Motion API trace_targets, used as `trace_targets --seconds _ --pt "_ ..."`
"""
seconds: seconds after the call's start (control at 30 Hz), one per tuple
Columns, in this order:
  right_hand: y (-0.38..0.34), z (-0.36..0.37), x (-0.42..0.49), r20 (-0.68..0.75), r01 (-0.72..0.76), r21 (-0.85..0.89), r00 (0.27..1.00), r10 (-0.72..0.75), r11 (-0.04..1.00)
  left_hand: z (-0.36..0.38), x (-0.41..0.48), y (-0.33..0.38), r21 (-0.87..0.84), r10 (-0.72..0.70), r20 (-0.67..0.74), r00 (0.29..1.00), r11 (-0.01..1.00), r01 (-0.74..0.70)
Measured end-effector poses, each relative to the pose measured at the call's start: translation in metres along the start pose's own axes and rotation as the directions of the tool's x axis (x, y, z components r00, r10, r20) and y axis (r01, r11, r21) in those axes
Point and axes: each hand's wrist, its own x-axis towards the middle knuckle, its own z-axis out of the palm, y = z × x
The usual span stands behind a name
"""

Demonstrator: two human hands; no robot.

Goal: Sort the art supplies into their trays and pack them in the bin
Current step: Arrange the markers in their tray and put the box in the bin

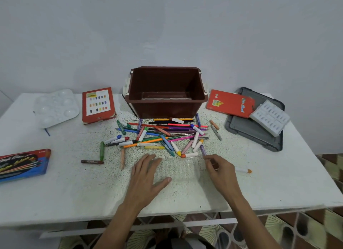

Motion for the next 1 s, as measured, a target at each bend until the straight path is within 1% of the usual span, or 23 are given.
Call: trace_targets --seconds 0.1,0.17,0.23,0.27,0.33,0.4,0.5,0.63,0.8,0.9,1.0 --pt "0.005 -0.009 0.001 -0.063 -0.040 -0.054 0.997 0.037 0.998 0.002 -0.001 0.000 0.018 0.015 -0.008 1.000 1.000 -0.015" --pt "0.009 -0.015 0.001 -0.113 -0.093 -0.193 0.991 0.072 0.977 0.003 -0.003 -0.001 0.024 0.020 -0.021 1.000 1.000 -0.020" --pt "0.014 -0.024 0.000 -0.150 -0.156 -0.400 0.983 0.104 0.903 0.004 -0.004 -0.001 0.018 0.021 -0.033 0.999 1.000 -0.020" --pt "0.016 -0.028 0.000 -0.166 -0.194 -0.473 0.978 0.130 0.859 0.004 -0.004 -0.001 0.016 0.021 -0.032 0.999 1.000 -0.020" --pt "0.019 -0.033 -0.002 -0.191 -0.262 -0.534 0.964 0.187 0.804 0.005 -0.003 -0.001 0.013 0.021 -0.032 0.999 1.000 -0.021" --pt "0.025 -0.034 -0.003 -0.212 -0.302 -0.533 0.952 0.221 0.791 0.005 -0.003 -0.002 0.014 0.019 -0.028 0.999 1.000 -0.019" --pt "0.033 -0.032 -0.001 -0.229 -0.335 -0.499 0.940 0.251 0.799 0.005 -0.003 -0.002 0.017 0.022 -0.028 0.999 1.000 -0.021" --pt "0.037 -0.030 -0.001 -0.242 -0.338 -0.421 0.936 0.254 0.842 0.004 -0.002 -0.001 0.009 0.023 -0.027 0.999 1.000 -0.023" --pt "0.032 -0.029 -0.001 -0.244 -0.350 -0.358 0.930 0.275 0.866 0.003 -0.003 -0.001 0.006 0.009 -0.014 1.000 1.000 -0.009" --pt "0.033 -0.028 -0.001 -0.252 -0.331 -0.326 0.933 0.256 0.886 0.002 -0.003 -0.001 0.013 0.012 -0.005 1.000 1.000 -0.011" --pt "0.029 -0.028 -0.004 -0.235 -0.245 -0.213 0.952 0.194 0.946 0.002 -0.004 0.000 0.021 0.008 -0.004 1.000 1.000 -0.008"
